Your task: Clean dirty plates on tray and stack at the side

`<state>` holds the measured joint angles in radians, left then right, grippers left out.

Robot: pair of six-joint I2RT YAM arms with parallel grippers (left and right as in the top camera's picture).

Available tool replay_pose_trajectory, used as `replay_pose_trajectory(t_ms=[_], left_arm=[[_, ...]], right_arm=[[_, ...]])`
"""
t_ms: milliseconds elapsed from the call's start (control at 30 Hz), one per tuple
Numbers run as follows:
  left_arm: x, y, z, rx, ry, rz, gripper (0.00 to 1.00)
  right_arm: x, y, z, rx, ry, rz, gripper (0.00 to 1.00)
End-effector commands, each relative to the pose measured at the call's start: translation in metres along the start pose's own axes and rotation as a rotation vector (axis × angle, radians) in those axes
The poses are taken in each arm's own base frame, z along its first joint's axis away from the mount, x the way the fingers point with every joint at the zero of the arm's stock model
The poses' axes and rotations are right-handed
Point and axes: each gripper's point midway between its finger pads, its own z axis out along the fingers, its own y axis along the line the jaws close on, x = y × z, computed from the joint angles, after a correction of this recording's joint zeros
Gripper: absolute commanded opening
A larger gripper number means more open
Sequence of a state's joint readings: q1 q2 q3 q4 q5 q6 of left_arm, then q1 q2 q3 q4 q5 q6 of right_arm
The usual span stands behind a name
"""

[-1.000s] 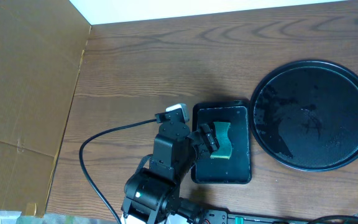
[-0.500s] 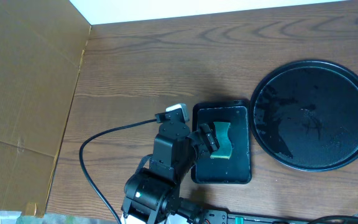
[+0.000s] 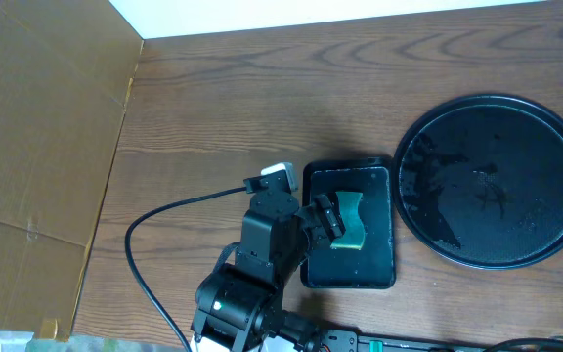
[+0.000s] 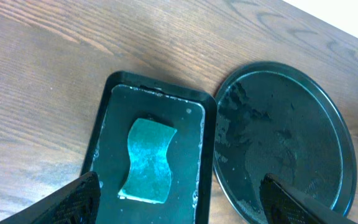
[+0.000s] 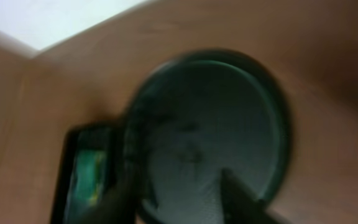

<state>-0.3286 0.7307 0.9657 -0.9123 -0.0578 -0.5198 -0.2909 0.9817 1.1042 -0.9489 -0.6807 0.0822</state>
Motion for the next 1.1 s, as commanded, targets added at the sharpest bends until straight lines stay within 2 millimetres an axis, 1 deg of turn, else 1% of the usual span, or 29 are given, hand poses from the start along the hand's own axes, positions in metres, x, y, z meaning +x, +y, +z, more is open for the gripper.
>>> replay_pose_trajectory(t_ms=[0,100,200,333,400,500,633,700,800,900,1000,1067], left_arm=[[-0.006,-0.002,-0.005,0.007,-0.020,-0.002,0.82],[-0.006,-0.002,-0.005,0.007,-0.020,-0.002,0.82],[-0.006,-0.002,-0.005,0.007,-0.020,-0.002,0.82],[-0.006,-0.002,-0.005,0.007,-0.020,-0.002,0.82],[-0.006,-0.002,-0.005,0.007,-0.020,-0.002,0.82],[-0.006,-0.002,-0.005,0.007,-0.020,-0.002,0.82],[-0.006,-0.002,-0.005,0.007,-0.020,-0.002,0.82],[-0.006,-0.002,-0.005,0.007,-0.020,-0.002,0.82],[-0.006,-0.002,-0.005,0.007,-0.020,-0.002,0.82],[-0.006,-0.002,-0.005,0.007,-0.020,-0.002,0.82],[-0.006,-0.002,-0.005,0.007,-0.020,-0.002,0.82],[-0.006,-0.002,-0.005,0.007,-0.020,-0.002,0.82]], right_arm=[[0.011,0.055,-0.024,-0.130,-0.056,-0.195,0.99],[0.020,0.080,-0.045,-0.174,-0.113,-0.283,0.99],[0.029,0.094,-0.063,-0.193,-0.158,-0.322,0.99],[0.034,0.102,-0.078,-0.196,-0.211,-0.360,0.99],[0.037,0.102,-0.081,-0.187,-0.217,-0.370,0.99],[0.032,0.100,-0.082,-0.162,-0.243,-0.423,0.99],[0.032,0.095,-0.074,-0.150,-0.229,-0.498,0.99],[0.029,0.092,-0.068,-0.150,-0.233,-0.511,0.99],[0.028,0.089,-0.053,-0.197,-0.236,-0.523,0.99],[0.032,0.084,-0.032,-0.240,-0.244,-0.554,0.99],[0.042,0.080,-0.012,-0.273,-0.248,-0.587,0.99],[0.059,0.077,-0.003,-0.297,-0.224,-0.591,0.99]])
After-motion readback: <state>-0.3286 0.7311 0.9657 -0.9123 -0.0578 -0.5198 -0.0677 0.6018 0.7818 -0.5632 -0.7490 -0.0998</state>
